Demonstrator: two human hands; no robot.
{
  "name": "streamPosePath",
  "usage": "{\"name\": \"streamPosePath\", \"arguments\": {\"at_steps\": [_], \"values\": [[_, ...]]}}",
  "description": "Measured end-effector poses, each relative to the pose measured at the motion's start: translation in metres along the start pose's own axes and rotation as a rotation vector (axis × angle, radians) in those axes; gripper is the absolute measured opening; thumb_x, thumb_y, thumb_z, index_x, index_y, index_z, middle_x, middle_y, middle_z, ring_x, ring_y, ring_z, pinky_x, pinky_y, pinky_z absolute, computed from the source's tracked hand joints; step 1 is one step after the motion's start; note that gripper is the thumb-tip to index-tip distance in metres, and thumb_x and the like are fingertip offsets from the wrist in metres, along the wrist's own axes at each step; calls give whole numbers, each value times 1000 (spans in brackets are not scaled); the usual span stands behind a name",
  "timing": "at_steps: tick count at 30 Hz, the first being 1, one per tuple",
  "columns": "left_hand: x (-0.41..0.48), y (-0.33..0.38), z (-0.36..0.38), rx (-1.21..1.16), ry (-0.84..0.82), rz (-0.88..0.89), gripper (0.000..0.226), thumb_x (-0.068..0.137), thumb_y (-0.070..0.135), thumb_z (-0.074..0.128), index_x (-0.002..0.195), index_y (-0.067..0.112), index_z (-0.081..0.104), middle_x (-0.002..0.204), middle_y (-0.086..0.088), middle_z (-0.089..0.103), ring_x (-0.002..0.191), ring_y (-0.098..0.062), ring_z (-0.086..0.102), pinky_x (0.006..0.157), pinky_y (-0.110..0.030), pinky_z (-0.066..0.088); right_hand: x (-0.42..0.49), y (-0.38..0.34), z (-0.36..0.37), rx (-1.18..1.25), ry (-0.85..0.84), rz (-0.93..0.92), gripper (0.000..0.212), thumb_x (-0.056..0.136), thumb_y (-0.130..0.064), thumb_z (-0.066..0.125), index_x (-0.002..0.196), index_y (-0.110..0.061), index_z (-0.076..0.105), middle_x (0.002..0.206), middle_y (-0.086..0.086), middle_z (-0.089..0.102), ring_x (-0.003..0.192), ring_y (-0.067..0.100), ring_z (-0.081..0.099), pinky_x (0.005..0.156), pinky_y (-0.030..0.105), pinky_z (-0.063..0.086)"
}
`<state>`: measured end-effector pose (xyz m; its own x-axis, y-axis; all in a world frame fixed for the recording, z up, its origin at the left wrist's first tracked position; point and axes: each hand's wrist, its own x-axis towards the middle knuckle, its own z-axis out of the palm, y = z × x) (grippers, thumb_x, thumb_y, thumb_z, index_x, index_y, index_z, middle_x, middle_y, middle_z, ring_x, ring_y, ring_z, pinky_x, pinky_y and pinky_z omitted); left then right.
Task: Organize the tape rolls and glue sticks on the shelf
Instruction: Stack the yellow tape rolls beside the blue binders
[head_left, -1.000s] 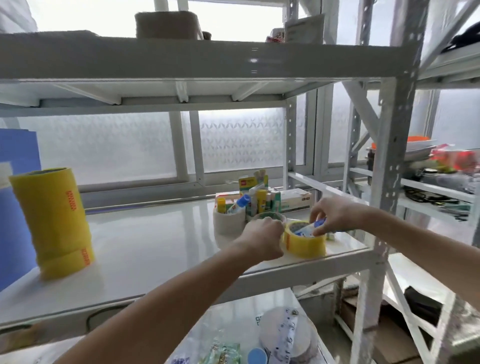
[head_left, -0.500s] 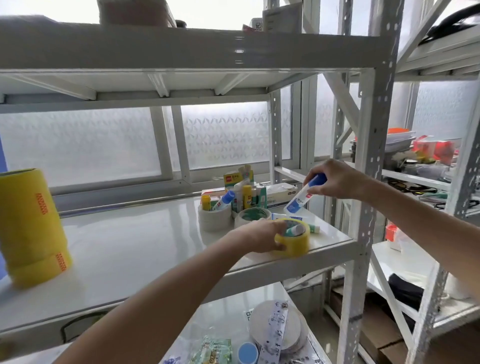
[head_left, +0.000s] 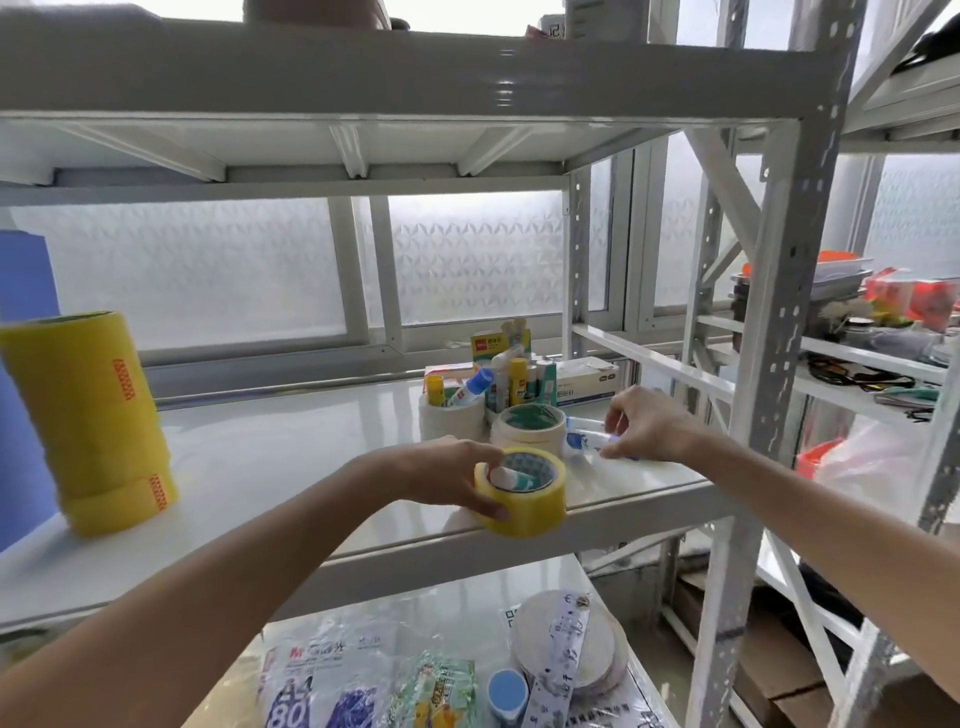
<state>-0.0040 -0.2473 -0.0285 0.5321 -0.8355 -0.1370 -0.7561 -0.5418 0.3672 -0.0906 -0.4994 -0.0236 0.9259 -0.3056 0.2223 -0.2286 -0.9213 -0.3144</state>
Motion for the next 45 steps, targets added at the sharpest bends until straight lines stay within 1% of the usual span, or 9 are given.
{"name": "streamPosePath", "arguments": {"at_steps": [9,13,18,21,25,33,37,41,45], "values": [[6,-2,4,73,112,17,53,79,49,72,121,19,58,99,3,59,84,-17,54,68,-23,42,7,-7,26,-64,-83,70,39,77,-38,75,93,-4,68,94,10,71,80,19,61,78,34,53],[10,0,4,34,143,23,47,79,45,74,115,19,60,99,6,59,80,-12,56,68,-19,45,7,-26,4,39,30,-142,32,80,-33,74,100,-10,65,92,1,66,87,18,62,78,28,55],[10,-1,2,-83,136,40,48,76,37,78,115,14,64,89,2,66,70,-13,63,64,-21,54,-7,-74,-3,293,-389,-415,32,83,-26,73,110,-10,69,100,-1,67,82,5,61,71,15,52],[7,-1,2,-129,163,60,45,74,33,81,112,15,67,76,11,63,63,-9,61,60,-20,51,-5,-84,12,205,-418,-451,29,82,-32,73,106,-16,70,103,0,66,87,7,58,80,25,51],[9,-7,3,-147,161,40,37,73,34,81,101,14,66,78,7,65,66,-12,62,63,-23,54,-1,-76,12,314,-392,-504,19,83,-26,73,97,-13,72,88,-1,66,77,5,60,70,20,52],[12,-14,-5,-129,92,-7,27,74,35,80,77,25,56,99,-3,68,70,-15,63,62,-21,54,21,-25,-33,280,142,-325,13,77,-12,77,74,-2,70,64,2,65,58,12,56,60,31,49],[15,-15,-7,-143,70,-14,25,75,34,80,78,25,57,108,-8,68,73,-17,64,66,-24,55,9,-10,-15,-6,-87,-212,15,71,-9,79,82,-11,69,76,-3,63,75,15,61,62,16,44],[16,-16,-6,-154,75,-15,25,75,34,80,78,26,56,110,-8,67,73,-15,63,66,-24,55,2,-2,17,-125,-246,-169,18,73,-28,78,87,-22,68,93,-4,61,91,15,60,84,33,54],[15,-16,-5,-151,74,-9,24,76,34,79,79,29,56,110,-7,67,71,-14,62,66,-24,55,1,6,15,42,-297,-153,24,78,-28,75,98,-22,62,96,-1,62,92,18,62,89,34,54]]}}
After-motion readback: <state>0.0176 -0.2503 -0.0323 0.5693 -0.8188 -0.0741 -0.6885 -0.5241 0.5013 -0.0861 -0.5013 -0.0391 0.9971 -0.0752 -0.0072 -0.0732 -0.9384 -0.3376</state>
